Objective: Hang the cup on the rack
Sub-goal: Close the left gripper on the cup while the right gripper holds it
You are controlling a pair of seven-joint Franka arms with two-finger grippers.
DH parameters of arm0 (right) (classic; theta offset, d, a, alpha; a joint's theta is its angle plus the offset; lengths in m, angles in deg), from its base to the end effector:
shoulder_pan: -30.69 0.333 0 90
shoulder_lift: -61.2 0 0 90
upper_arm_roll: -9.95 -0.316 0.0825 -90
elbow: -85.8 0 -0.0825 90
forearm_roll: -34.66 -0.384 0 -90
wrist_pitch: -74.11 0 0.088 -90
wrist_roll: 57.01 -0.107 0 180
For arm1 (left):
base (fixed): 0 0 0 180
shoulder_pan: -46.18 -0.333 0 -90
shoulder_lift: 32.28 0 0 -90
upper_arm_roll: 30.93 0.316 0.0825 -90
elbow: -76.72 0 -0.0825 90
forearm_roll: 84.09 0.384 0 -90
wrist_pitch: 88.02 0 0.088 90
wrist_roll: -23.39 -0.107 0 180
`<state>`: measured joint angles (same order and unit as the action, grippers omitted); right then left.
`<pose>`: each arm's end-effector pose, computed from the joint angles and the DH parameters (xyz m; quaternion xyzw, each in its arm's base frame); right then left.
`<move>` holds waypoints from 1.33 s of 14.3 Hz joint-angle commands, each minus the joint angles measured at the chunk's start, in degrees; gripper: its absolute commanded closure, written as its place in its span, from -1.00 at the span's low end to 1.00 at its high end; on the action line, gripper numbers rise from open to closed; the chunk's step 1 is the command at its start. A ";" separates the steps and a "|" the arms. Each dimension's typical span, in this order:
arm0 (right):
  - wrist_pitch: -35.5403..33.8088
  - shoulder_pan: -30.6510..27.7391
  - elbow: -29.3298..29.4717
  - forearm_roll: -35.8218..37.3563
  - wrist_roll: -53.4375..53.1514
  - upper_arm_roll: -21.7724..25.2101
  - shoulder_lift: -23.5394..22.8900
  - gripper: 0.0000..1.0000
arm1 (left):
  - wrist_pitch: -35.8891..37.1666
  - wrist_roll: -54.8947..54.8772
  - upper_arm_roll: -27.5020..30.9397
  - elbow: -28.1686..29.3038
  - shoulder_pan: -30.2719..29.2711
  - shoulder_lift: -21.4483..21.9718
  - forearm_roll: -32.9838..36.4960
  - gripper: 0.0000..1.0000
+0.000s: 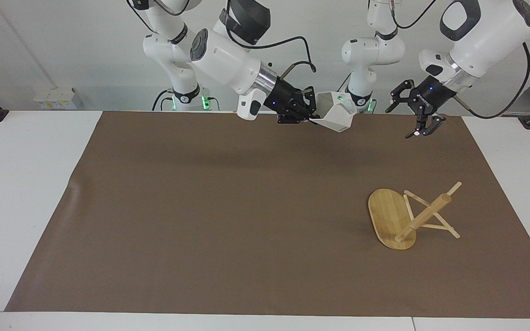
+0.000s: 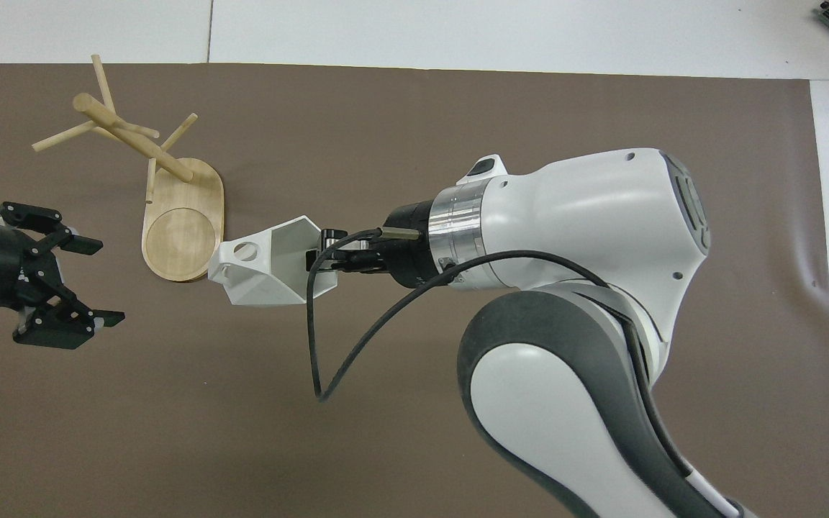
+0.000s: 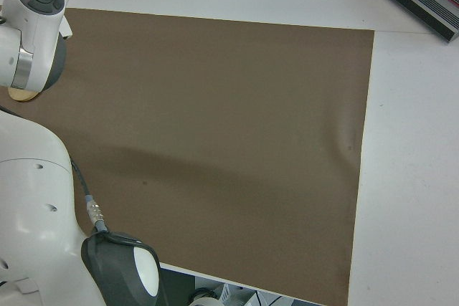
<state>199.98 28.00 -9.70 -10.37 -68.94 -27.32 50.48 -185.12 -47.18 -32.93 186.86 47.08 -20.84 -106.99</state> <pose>0.5349 0.3606 0.5645 -0.9025 -0.0023 0.0033 0.4307 0.4938 -0.0635 0.5802 0.8025 -0.5644 0.0963 0.1681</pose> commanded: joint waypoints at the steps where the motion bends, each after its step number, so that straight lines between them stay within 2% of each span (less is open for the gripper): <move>1: -1.05 -0.74 1.11 -3.21 -0.99 -1.04 -1.49 1.00 | -4.06 -4.48 0.60 7.09 1.82 4.29 -5.73 -1.00; 3: -2.29 -0.92 1.11 -6.82 -1.08 -0.61 -1.40 1.00 | -6.07 -7.19 0.60 9.55 1.82 4.12 -11.96 -1.00; 7: -1.59 -0.83 0.93 -6.65 -1.95 -0.61 -1.14 1.00 | -7.58 -7.91 0.60 11.59 4.54 4.12 -20.51 -1.00; 9: -1.15 -0.74 0.84 -6.74 -7.73 -0.87 -1.23 1.00 | -7.05 -8.09 0.51 11.59 5.51 4.29 -21.92 -1.00; 15: 1.31 -0.04 0.93 -6.21 -7.58 -1.22 -1.49 1.00 | -7.23 -11.33 0.51 11.76 7.18 4.38 -24.91 -1.00; 19: 1.75 -0.04 0.93 -5.86 -6.18 -1.22 -1.67 1.00 | -10.21 -11.34 0.60 11.67 7.18 3.94 -26.66 -1.00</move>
<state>200.42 28.20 -9.53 -15.72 -75.83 -27.79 49.59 -192.74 -57.00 -33.07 196.45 53.37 -18.43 -131.36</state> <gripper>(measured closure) 0.943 0.000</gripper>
